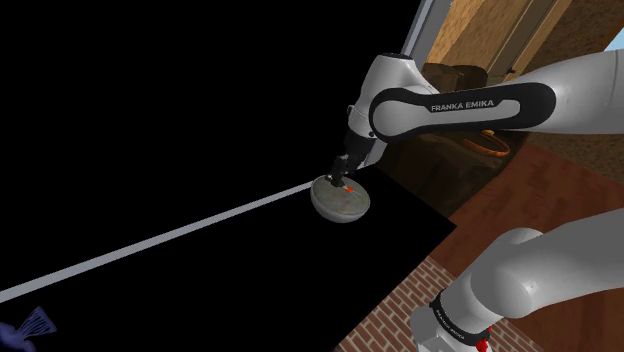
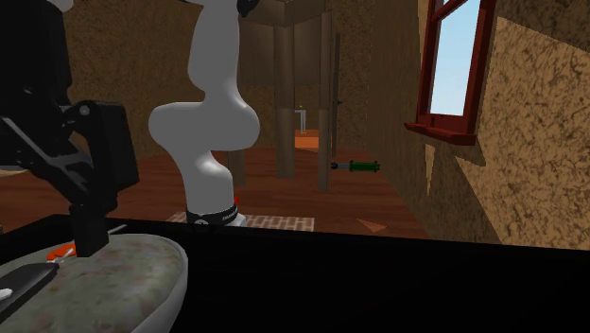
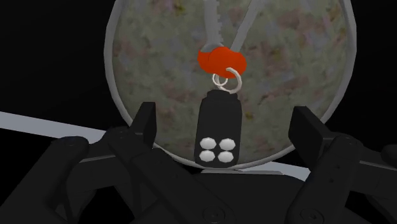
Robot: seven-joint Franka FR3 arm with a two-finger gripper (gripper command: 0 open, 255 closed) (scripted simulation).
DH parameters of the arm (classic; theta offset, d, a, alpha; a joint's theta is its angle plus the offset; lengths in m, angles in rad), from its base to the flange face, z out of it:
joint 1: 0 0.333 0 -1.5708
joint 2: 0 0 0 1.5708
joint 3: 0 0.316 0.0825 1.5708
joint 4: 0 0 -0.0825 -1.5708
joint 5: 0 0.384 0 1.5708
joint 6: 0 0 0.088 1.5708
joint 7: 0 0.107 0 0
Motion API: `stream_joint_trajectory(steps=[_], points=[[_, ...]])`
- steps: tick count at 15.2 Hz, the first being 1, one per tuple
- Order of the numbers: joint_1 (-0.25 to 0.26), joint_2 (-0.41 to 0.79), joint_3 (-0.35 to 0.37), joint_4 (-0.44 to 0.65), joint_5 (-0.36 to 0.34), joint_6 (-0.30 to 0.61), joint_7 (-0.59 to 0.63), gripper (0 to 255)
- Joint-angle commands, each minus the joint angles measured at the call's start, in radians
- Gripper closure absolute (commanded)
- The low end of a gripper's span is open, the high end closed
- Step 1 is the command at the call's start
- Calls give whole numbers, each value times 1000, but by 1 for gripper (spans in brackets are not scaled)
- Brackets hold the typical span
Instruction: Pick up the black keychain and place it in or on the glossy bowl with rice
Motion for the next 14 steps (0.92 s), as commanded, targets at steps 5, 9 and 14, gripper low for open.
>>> stream_joint_trajectory(steps=[5,9,14], points=[[0,-38,-9,72,-1,-109,-2,0],[0,-45,-11,93,-1,-137,-3,0],[0,-45,-11,93,-1,-137,-3,0]])
